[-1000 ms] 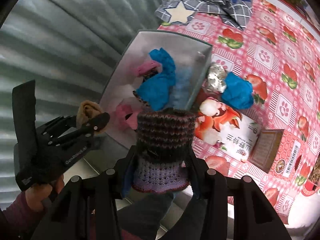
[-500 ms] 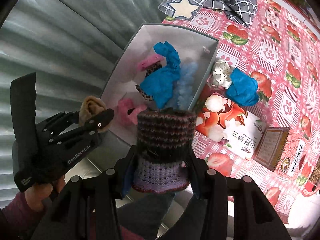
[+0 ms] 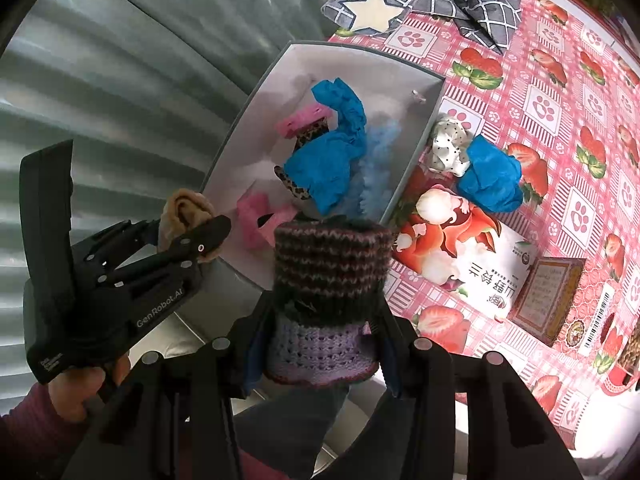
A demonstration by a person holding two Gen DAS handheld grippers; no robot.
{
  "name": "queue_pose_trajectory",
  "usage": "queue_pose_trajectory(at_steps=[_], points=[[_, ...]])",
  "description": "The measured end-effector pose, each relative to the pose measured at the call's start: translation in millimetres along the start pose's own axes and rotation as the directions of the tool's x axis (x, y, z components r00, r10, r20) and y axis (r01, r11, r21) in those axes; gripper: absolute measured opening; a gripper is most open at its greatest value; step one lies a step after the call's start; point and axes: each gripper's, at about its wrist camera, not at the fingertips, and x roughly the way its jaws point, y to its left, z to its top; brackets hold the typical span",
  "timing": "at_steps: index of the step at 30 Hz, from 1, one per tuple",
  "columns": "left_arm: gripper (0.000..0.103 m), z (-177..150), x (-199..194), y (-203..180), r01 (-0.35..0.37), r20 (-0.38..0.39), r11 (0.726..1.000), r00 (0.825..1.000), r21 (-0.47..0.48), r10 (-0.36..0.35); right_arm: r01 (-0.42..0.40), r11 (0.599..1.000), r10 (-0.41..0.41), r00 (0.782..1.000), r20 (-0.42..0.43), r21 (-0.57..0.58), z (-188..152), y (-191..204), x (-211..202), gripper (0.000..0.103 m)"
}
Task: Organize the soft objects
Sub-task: 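Carry the beige sock and knit hat over the white box with both tools, then lower into the box and open the left tool while the right tool releases the hat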
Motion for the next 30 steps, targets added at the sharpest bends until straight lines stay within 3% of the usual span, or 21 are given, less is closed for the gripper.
queue_pose_trajectory(at_steps=[21,26,30], points=[[0.040,4.5,7.3,3.5,-0.002,-0.032,1.000,1.000,-0.009,0.001,-0.006,0.999,0.005,0.999,-0.034,-0.040,22.6,11.8,19.1,0.048],[0.049,6.1,10.6,1.5,0.002,-0.040,1.000,0.999,-0.007,-0.002,-0.014,0.999,0.012,0.999,-0.037,-0.049,28.3,14.5,24.1,0.048],[0.063,7.5,9.7,2.2,-0.011,-0.030,1.000,0.999,-0.018,0.011,-0.035,0.998,0.033,0.999,-0.033,-0.050,32.0,15.9,24.8,0.049]])
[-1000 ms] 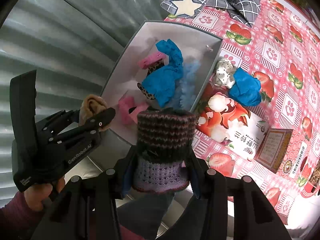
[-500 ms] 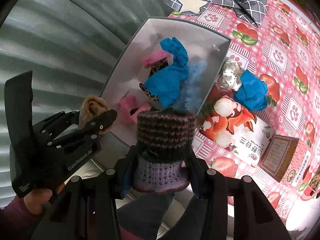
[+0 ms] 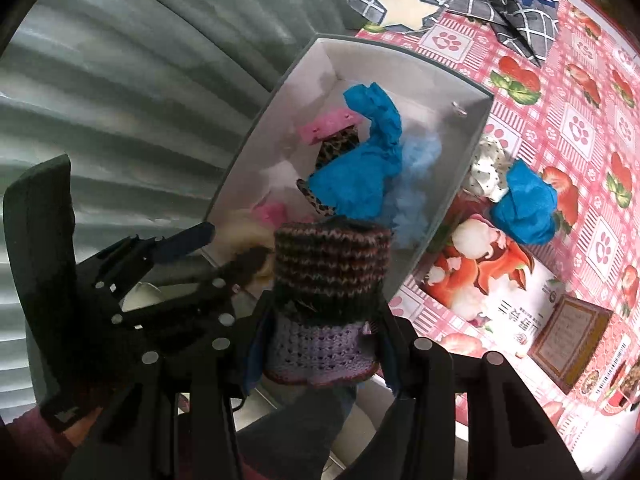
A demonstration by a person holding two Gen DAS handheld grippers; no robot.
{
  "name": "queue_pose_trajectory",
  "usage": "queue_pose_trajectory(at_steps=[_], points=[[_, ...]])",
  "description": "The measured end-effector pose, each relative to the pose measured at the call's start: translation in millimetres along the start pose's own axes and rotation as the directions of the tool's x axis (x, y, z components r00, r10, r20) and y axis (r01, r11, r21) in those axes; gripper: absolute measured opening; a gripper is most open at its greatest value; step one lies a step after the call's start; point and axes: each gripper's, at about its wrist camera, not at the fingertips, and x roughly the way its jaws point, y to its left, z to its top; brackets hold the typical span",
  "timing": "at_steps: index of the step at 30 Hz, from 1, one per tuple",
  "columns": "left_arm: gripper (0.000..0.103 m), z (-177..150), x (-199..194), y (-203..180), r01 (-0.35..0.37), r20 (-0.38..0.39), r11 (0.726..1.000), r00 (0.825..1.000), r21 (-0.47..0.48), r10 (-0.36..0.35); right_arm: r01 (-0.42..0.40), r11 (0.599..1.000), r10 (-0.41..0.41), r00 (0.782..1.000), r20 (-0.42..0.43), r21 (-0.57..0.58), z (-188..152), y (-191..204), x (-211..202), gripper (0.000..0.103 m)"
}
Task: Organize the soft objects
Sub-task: 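Lower into the box and open the left tool while the right tool releases the hat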
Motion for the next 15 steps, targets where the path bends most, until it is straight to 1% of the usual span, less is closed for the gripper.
queue_pose_trajectory(at_steps=[4,5,6,7,8,11,13,14,15], points=[[0.072,1.9,1.1,7.2,-0.015,-0.008,0.999,1.000,-0.031,0.014,-0.003,1.000,0.003,1.000,0.006,0.004,2.3,-2.4,-0.7,0.055],[0.072,2.2,2.1,9.1,-0.011,-0.017,0.999,1.000,-0.043,0.010,-0.011,1.000,0.011,1.000,0.012,0.011,2.9,-4.3,-2.0,0.059],[0.073,2.4,3.6,10.7,-0.009,-0.027,0.999,1.000,-0.053,0.008,-0.017,1.000,0.017,1.000,0.016,0.014,3.8,-4.9,-2.6,0.068],[0.076,2.5,4.7,11.5,-0.012,-0.034,0.998,0.999,-0.060,0.010,-0.021,1.000,0.021,1.000,0.019,0.017,4.5,-5.5,-3.5,0.074],[0.077,2.6,4.5,12.0,-0.012,-0.033,0.998,0.999,-0.067,0.010,-0.002,1.000,0.002,1.000,0.026,0.017,5.1,-6.3,-4.5,0.079],[0.082,3.2,2.0,12.2,-0.017,-0.016,0.998,1.000,-0.068,0.016,-0.009,1.000,0.008,0.999,0.033,0.030,6.4,-10.0,-6.3,0.079],[0.090,3.6,2.8,13.6,-0.025,-0.021,0.997,0.999,-0.077,0.024,-0.009,0.999,0.008,0.999,0.036,0.040,7.3,-12.6,-7.6,0.079],[0.093,4.0,3.9,15.0,-0.026,-0.027,0.996,0.999,-0.084,0.024,-0.004,0.999,0.002,0.999,0.038,0.046,7.6,-14.0,-8.2,0.082],[0.099,5.3,5.6,18.0,-0.031,-0.041,0.995,0.999,-0.100,0.027,0.013,0.999,-0.015,0.999,0.040,0.052,7.9,-15.7,-9.1,0.089]])
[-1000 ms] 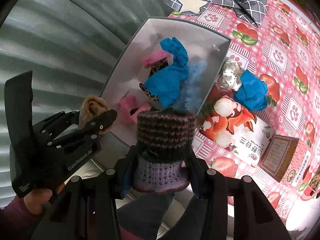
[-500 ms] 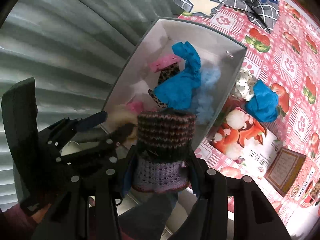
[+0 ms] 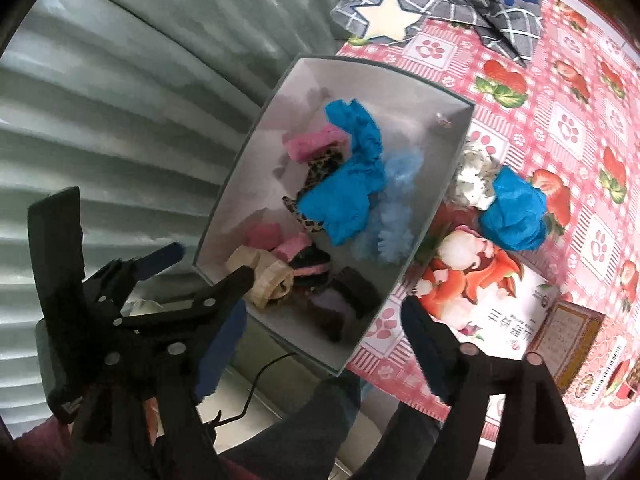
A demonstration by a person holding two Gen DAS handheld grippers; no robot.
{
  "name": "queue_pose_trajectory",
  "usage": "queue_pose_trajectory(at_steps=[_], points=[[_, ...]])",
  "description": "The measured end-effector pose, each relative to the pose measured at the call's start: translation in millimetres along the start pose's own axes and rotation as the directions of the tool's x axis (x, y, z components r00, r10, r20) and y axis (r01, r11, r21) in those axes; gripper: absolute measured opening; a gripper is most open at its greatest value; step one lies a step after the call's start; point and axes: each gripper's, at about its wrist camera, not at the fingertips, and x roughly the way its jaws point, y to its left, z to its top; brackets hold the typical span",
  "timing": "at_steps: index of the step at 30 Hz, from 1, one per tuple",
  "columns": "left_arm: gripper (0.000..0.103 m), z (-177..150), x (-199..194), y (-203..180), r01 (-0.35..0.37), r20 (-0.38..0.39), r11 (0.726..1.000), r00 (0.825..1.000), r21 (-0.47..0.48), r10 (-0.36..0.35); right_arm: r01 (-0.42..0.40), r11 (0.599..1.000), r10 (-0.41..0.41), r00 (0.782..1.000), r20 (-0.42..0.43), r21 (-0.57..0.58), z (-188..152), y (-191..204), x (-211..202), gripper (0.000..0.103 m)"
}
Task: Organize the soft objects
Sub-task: 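Lower into the box and open the left tool while the right tool releases the hat, then move both tools back to the remaining soft items on the tablecloth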
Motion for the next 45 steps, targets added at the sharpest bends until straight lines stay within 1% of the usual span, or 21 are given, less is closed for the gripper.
queue_pose_trajectory(at_steps=[1,2,3,5,9,13,17,19,23,26,28,32,35,38,41,45], points=[[0.103,0.2,1.0,1.8,0.000,-0.004,1.000,1.000,-0.009,0.000,0.017,1.000,-0.017,1.000,0.003,0.005,0.2,-2.2,-1.3,0.093],[0.103,1.0,0.9,4.0,0.010,-0.004,1.000,1.000,-0.019,-0.010,0.019,1.000,-0.019,1.000,0.006,0.012,0.4,-5.4,-2.8,0.101],[0.103,1.8,-0.8,6.0,0.024,-0.001,0.999,1.000,-0.027,-0.024,-0.004,1.000,0.004,1.000,0.012,0.026,0.4,-9.7,-5.6,0.102],[0.103,3.4,-3.2,4.6,0.037,0.009,0.999,0.999,-0.026,-0.037,-0.046,0.997,0.045,0.999,0.015,0.066,0.5,-18.0,-12.1,0.102],[0.103,9.8,-10.0,-6.9,0.062,0.008,0.998,0.998,0.001,-0.062,-0.058,0.992,0.056,0.998,0.028,0.111,3.5,-34.2,-28.5,0.102],[0.103,16.3,-16.6,-23.3,0.098,0.007,0.994,0.995,0.042,-0.098,-0.049,0.986,0.042,0.998,0.043,0.160,5.3,-59.6,-56.0,0.102],[0.103,20.8,-19.5,-40.9,0.118,0.001,0.990,0.993,0.079,-0.119,-0.031,0.970,0.020,0.999,0.047,0.242,4.9,-97.1,-82.7,0.102],[0.103,23.4,-20.0,-51.2,0.125,-0.005,0.987,0.992,0.097,-0.125,-0.020,0.960,0.007,0.999,0.045,0.281,5.5,-115.9,-91.9,0.102],[0.103,27.0,-18.5,-65.8,0.132,-0.020,0.984,0.991,0.116,-0.131,0.034,0.940,-0.041,0.999,0.015,0.341,12.6,-151.7,-96.9,0.102],[0.103,28.7,-15.6,-76.1,0.127,-0.029,0.984,0.992,0.128,-0.124,0.032,0.929,-0.027,0.999,-0.018,0.370,20.3,-170.2,-85.4,0.102],[0.103,29.3,-13.1,-82.1,0.116,-0.038,0.984,0.993,0.137,-0.112,0.026,0.925,-0.010,0.999,-0.045,0.378,26.9,-177.9,-70.1,0.102],[0.103,28.7,-10.1,-90.4,0.099,-0.050,0.983,0.994,0.153,-0.093,0.004,0.895,0.042,0.995,-0.094,0.446,43.3,-194.8,-27.1,0.102],[0.103,28.4,-6.7,-93.2,0.083,-0.062,0.985,0.995,0.153,-0.075,0.023,0.874,0.044,0.991,-0.125,0.485,57.0,-205.3,6.1,0.102],[0.103,28.8,-2.0,-92.8,0.076,-0.081,0.988,0.995,0.135,-0.065,0.076,0.859,0.017,0.984,-0.178,0.506,69.6,-214.7,41.6,0.102],[0.103,28.5,2.2,-91.2,0.067,-0.097,0.991,0.994,0.118,-0.055,0.089,0.834,0.013,0.984,-0.180,0.544,78.1,-224.9,70.0,0.102],[0.103,27.8,9.0,-90.6,0.055,-0.117,0.993,0.992,0.105,-0.043,0.060,0.808,0.045,0.986,-0.162,0.586,84.8,-234.0,93.6,0.102]])
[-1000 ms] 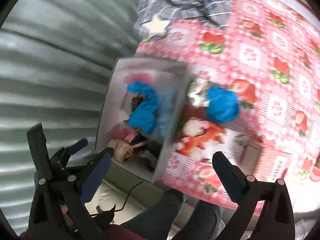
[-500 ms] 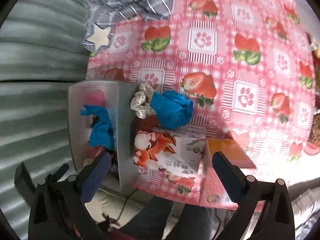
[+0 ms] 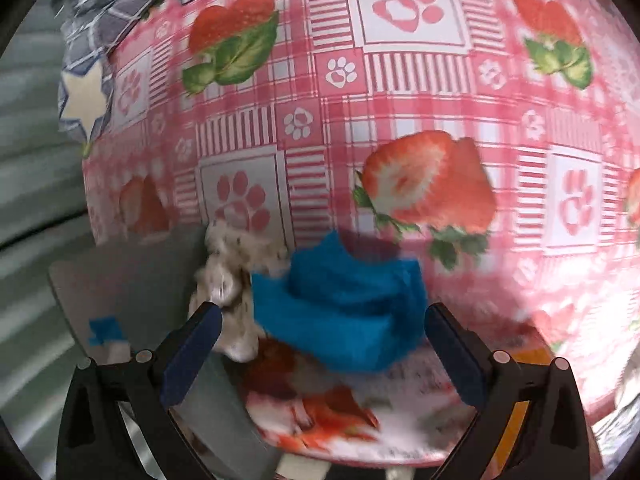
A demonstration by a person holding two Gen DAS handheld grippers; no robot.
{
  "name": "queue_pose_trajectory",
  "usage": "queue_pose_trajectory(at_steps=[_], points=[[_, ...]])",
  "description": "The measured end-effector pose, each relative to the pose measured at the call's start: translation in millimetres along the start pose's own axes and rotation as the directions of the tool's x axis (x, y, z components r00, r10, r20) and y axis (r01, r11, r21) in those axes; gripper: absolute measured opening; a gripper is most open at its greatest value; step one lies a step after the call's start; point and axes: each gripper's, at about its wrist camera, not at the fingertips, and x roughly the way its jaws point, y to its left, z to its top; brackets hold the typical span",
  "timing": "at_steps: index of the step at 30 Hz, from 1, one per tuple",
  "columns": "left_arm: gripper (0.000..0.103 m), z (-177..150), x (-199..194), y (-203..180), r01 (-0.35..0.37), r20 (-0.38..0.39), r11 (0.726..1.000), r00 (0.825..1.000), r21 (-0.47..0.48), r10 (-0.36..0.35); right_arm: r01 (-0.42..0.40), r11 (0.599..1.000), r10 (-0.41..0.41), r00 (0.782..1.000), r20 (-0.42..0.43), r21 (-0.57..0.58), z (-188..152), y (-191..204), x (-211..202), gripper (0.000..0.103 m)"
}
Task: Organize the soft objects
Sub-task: 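Move both tools back to the remaining soft items on the tablecloth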
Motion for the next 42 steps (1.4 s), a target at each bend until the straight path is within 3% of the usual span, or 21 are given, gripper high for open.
queue_pose_trajectory(at_steps=[7,12,15,18,20,22,25,28,37,42], points=[[0.103,1.9,11.0,-4.6,-0.002,-0.033,1.000,0.999,0.001,0.002,0.109,0.993,-0.111,0.992,-0.052,-0.051,6.6,5.7,32.3,0.102],[0.103,6.2,10.3,-11.2,0.007,-0.033,1.000,0.999,0.022,-0.006,0.254,0.961,-0.262,0.963,-0.067,-0.112,6.9,8.2,45.1,0.102],[0.103,10.0,8.1,-13.6,0.015,-0.029,0.999,0.999,0.033,-0.014,0.343,0.939,-0.343,0.939,-0.005,-0.012,13.7,-15.6,25.2,0.102],[0.103,12.4,5.1,-16.1,0.024,-0.020,0.999,1.000,0.045,-0.023,0.359,0.893,-0.397,0.912,0.099,0.273,19.2,-68.5,-20.1,0.102],[0.103,13.3,3.9,-18.0,0.029,-0.015,0.998,0.999,0.053,-0.028,0.239,0.872,-0.328,0.933,0.146,0.427,13.2,-99.1,-44.6,0.102],[0.103,14.3,4.3,-20.3,0.035,-0.018,0.998,0.999,0.059,-0.034,0.123,0.858,-0.252,0.947,0.199,0.498,4.2,-114.2,-61.6,0.102],[0.103,15.9,1.8,-28.0,0.045,-0.016,0.996,0.999,0.082,-0.044,-0.033,0.861,-0.111,0.962,0.250,0.508,-10.0,-122.7,-79.2,0.102],[0.103,17.2,-2.9,-39.7,0.055,-0.005,0.992,0.999,0.118,-0.054,-0.168,0.874,0.070,0.972,0.223,0.456,-23.4,-129.0,-88.2,0.102],[0.103,16.1,-2.9,-72.8,0.085,-0.015,0.977,0.996,0.196,-0.083,-0.310,0.889,0.285,0.951,0.124,0.337,-74.8,-139.1,-125.1,0.102],[0.103,14.6,6.0,-89.8,0.101,-0.032,0.972,0.995,0.211,-0.097,-0.226,0.957,0.210,0.972,0.101,0.183,-66.8,-145.5,-155.8,0.102]])
